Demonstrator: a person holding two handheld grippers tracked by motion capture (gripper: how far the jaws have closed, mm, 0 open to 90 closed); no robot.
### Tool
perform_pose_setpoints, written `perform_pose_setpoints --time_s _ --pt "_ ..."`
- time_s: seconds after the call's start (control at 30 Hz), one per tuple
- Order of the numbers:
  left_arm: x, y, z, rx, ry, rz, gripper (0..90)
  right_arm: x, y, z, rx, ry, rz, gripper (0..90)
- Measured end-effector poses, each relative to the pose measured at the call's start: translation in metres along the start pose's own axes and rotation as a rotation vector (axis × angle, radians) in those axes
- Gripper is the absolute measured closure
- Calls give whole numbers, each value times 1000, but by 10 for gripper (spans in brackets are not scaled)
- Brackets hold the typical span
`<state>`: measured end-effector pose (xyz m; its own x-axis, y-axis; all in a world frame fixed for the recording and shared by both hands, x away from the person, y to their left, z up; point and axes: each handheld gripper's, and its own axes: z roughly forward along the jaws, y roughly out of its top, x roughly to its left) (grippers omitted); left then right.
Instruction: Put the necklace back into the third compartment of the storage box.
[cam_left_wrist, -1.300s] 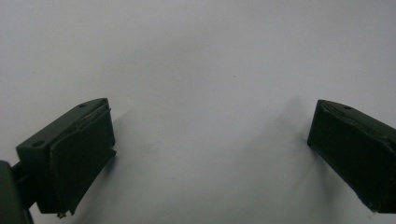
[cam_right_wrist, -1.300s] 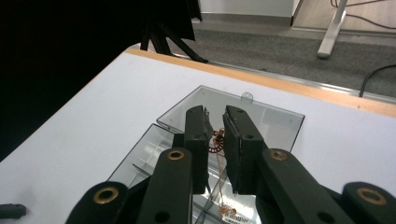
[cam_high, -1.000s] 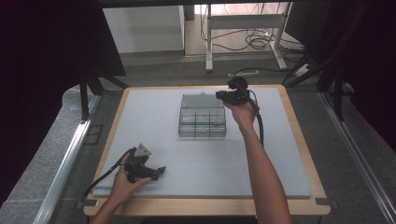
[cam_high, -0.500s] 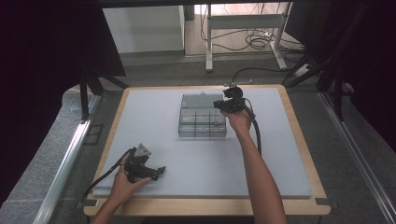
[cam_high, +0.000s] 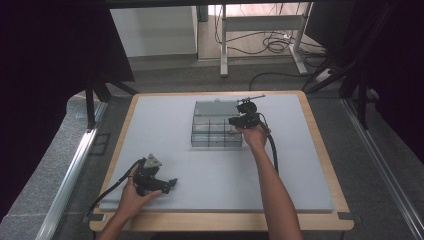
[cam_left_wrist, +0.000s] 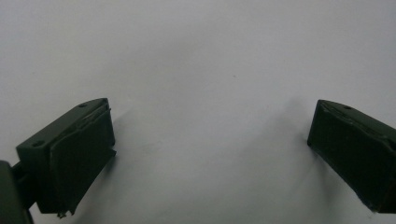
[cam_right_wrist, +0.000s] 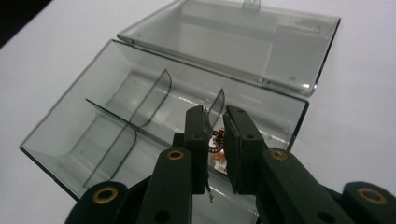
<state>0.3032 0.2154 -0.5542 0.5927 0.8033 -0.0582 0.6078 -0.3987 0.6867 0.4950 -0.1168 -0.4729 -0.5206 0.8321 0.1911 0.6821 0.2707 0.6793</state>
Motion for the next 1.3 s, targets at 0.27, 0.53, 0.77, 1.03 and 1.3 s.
perform_pose_setpoints --time_s 0.27,0.53,0.77,1.03,1.3 --pt "0 0 0 0 0 0 4 -2 -2 3 6 -6 -3 779" --pt "0 0 0 0 0 0 4 1 -1 0 -15 -3 -30 640" --pt "0 0 0 2 1 1 4 2 -3 -8 -28 9 -45 589" --pt "0 0 0 0 0 1 4 4 -11 -34 -41 48 -102 519" --pt "0 0 0 -1 1 0 4 10 -42 -76 -62 91 -188 419"
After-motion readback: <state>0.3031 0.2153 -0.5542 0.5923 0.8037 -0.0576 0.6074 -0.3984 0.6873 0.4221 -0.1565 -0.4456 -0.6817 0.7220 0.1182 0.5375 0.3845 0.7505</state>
